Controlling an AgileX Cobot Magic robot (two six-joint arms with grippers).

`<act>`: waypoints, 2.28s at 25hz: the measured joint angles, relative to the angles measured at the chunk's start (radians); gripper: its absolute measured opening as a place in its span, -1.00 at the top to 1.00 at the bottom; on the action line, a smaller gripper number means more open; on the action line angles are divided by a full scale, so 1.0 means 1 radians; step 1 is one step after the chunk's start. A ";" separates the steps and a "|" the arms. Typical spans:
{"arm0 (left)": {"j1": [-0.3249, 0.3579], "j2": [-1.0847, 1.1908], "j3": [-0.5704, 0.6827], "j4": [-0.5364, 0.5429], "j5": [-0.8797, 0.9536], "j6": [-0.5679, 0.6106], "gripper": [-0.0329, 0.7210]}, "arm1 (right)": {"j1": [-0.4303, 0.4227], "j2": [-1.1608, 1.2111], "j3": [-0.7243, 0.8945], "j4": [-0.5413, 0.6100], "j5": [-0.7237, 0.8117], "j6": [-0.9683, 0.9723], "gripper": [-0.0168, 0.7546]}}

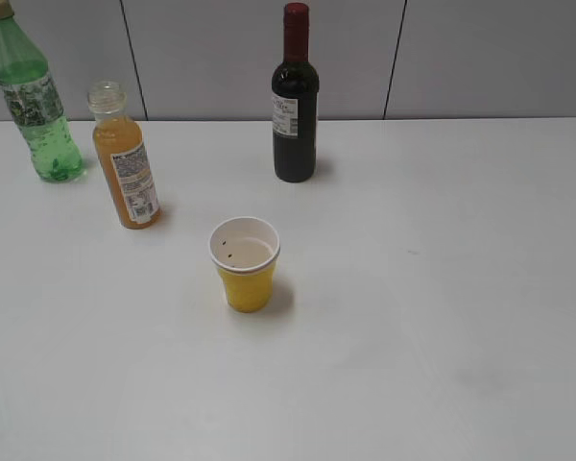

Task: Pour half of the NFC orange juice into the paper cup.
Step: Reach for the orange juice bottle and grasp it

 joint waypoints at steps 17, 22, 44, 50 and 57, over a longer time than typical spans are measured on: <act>0.000 0.000 0.000 0.023 0.001 0.000 -0.66 | 0.000 -0.001 0.060 0.042 -0.124 -0.002 -0.53; 0.000 0.000 -0.006 0.022 -0.038 0.000 -0.66 | 0.000 -0.001 0.060 0.045 -0.125 -0.002 -0.53; -0.002 0.775 -0.015 -0.005 -1.161 0.019 -0.66 | 0.000 -0.001 0.060 0.048 -0.127 -0.003 -0.53; -0.057 0.956 -0.015 -0.002 -1.331 0.019 -0.66 | 0.000 -0.001 0.060 0.048 -0.127 -0.003 -0.53; -0.086 1.080 -0.015 -0.002 -1.429 0.019 -0.66 | 0.000 -0.001 0.060 0.048 -0.128 -0.004 -0.53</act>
